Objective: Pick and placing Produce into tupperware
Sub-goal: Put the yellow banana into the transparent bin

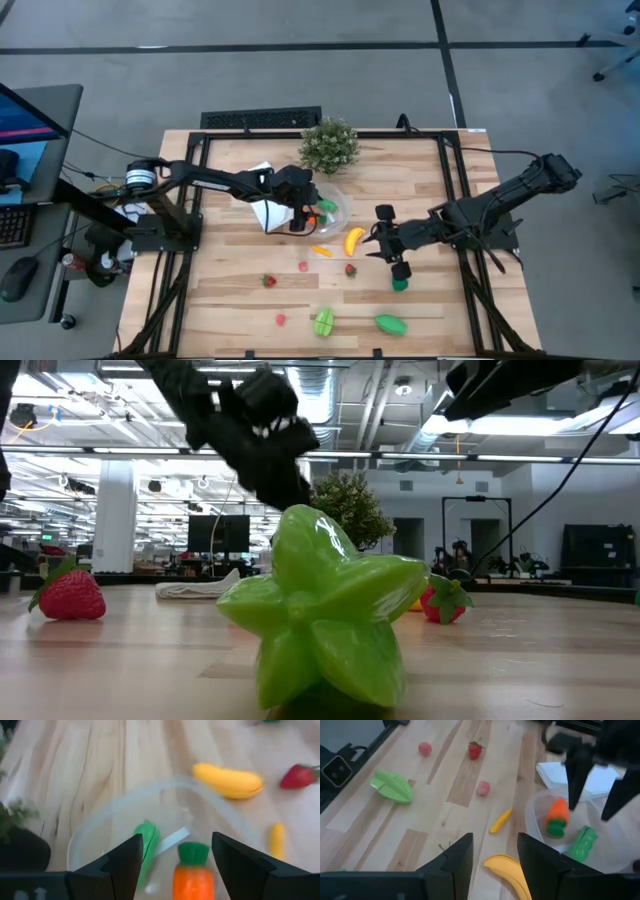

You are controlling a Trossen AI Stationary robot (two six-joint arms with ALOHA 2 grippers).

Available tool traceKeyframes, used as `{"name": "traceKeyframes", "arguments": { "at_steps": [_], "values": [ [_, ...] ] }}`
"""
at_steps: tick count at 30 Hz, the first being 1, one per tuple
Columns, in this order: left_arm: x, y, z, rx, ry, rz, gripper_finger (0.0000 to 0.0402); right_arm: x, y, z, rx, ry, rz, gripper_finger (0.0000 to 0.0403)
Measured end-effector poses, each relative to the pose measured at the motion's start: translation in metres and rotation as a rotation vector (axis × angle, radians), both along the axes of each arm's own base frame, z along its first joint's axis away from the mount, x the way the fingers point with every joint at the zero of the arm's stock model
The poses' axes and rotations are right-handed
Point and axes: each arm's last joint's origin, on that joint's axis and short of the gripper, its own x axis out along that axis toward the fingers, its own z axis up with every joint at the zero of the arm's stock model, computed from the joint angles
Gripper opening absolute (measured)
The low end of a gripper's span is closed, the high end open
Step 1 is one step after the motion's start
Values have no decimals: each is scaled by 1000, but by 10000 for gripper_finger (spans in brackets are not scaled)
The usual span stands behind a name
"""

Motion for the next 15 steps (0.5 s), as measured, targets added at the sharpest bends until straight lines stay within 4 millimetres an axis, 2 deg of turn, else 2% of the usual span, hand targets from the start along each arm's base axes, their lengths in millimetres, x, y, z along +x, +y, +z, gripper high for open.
{"name": "traceKeyframes", "arguments": {
  "at_steps": [7,10,15],
  "values": [
    [-16,-27,48,-10,98,-78,229,1,-7,-2,-8,21,-27,146],
    [-32,-41,57,-38,195,-100,229,2,-11,-2,-6,30,-46,146],
    [-62,-61,65,-125,372,-33,229,3,-17,-4,-13,47,-71,146]
  ]
}}
